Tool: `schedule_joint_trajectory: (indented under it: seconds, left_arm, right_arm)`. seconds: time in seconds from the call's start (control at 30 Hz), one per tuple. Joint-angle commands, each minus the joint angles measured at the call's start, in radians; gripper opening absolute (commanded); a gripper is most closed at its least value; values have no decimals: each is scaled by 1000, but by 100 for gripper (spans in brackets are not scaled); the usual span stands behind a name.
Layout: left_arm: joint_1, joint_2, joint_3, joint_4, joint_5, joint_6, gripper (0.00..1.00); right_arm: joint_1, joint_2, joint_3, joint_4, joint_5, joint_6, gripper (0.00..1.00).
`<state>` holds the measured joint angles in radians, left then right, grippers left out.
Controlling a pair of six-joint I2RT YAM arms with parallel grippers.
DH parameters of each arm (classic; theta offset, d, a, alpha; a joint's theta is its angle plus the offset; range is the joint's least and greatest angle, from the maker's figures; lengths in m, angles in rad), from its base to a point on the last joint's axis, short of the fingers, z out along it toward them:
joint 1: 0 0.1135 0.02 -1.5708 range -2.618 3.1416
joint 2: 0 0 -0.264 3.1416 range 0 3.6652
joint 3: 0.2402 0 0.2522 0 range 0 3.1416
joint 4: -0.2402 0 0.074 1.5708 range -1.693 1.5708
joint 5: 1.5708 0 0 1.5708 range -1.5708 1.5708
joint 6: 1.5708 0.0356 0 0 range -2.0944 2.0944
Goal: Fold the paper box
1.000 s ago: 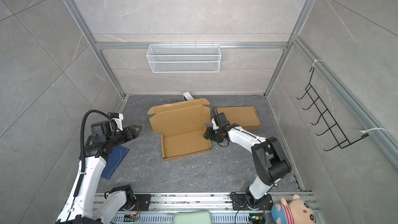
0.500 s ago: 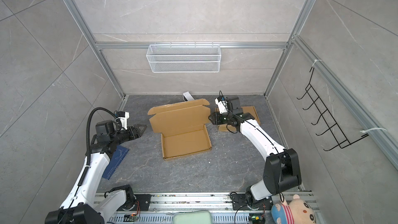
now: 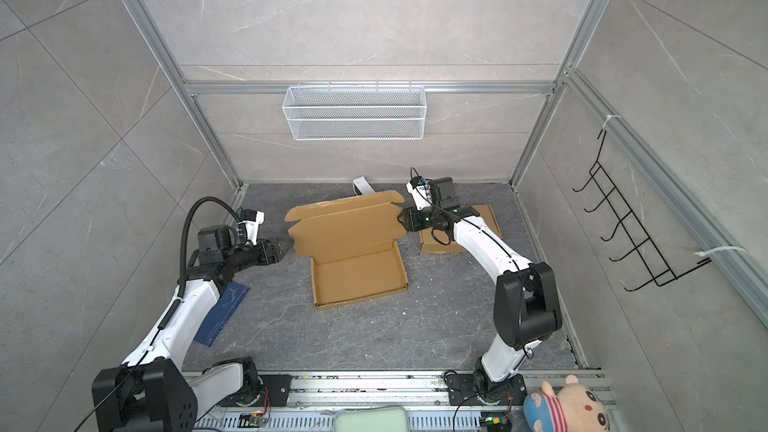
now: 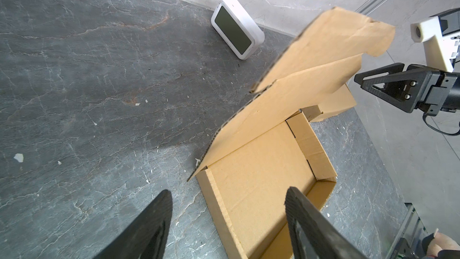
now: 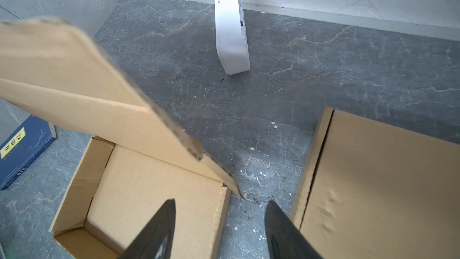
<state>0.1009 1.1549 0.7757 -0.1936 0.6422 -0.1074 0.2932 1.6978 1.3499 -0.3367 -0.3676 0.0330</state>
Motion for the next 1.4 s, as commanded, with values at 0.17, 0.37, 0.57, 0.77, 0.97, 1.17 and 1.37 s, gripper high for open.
schedule_joint_trajectory:
  seconds: [0.17, 0.37, 0.57, 0.77, 0.97, 1.17, 1.37]
  left_arm:
    - [-77, 83, 60, 109, -67, 30, 67]
    - [-95, 100, 26, 238, -116, 1, 56]
    - [-133, 80, -37, 333, -176, 3, 49]
    - [-175, 66, -67, 396, -243, -26, 40]
    - [-199, 41, -101, 422, -284, -25, 27]
    - [-200, 27, -114, 428, -295, -5, 17]
    - [-201, 48, -85, 389, -285, 34, 11]
  right_arm:
    - [6, 29, 22, 68, -44, 4, 58]
    - [14, 40, 22, 79, -62, 4, 54]
    - [28, 32, -21, 116, -65, 19, 47]
    - [48, 9, -61, 154, -27, 32, 39]
    - [73, -31, -119, 213, 20, 36, 32]
    - [77, -20, -102, 189, 64, 16, 32]
    - [69, 26, -7, 115, 104, -37, 44]
